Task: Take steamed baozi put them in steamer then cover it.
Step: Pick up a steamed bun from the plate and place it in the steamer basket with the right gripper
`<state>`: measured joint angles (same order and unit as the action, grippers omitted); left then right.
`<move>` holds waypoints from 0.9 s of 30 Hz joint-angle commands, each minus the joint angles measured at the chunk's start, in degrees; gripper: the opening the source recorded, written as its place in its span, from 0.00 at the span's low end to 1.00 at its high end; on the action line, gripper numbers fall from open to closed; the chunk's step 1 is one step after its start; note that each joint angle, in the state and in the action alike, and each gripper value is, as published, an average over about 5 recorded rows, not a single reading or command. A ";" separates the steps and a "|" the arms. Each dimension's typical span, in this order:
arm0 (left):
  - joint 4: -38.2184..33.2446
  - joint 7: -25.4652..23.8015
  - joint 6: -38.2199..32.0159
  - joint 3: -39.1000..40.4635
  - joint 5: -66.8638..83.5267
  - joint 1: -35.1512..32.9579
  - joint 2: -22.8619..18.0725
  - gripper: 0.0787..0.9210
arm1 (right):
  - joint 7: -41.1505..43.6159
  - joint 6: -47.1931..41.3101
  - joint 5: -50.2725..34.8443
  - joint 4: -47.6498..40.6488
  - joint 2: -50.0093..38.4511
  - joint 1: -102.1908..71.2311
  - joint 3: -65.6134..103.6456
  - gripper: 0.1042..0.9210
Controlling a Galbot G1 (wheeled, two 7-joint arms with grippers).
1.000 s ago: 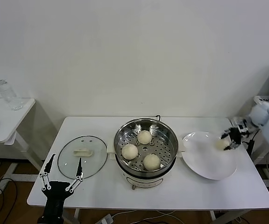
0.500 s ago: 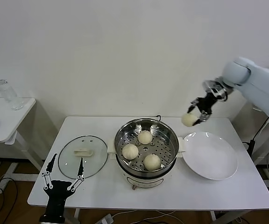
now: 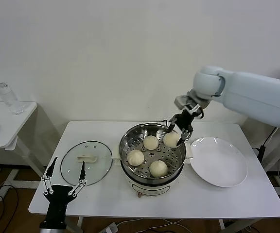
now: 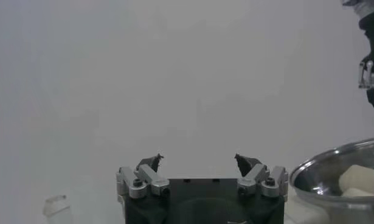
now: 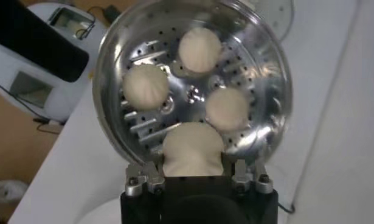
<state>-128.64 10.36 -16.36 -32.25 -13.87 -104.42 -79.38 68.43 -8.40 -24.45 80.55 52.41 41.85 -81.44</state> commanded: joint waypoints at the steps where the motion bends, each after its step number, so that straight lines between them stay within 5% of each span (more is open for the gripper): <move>1: -0.10 0.06 -0.05 -0.09 0.22 0.29 -0.02 0.88 | -2.89 -2.22 3.26 3.54 2.18 -1.31 -3.52 0.68; 27: -1.65 0.29 -0.28 -2.07 1.37 -0.01 0.06 0.88 | -6.02 -1.44 10.15 0.04 3.04 -6.88 -1.27 0.73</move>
<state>-129.75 10.55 -16.60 -33.85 -12.67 -104.41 -79.31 63.42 -9.87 -16.23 81.10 54.97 36.30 -82.90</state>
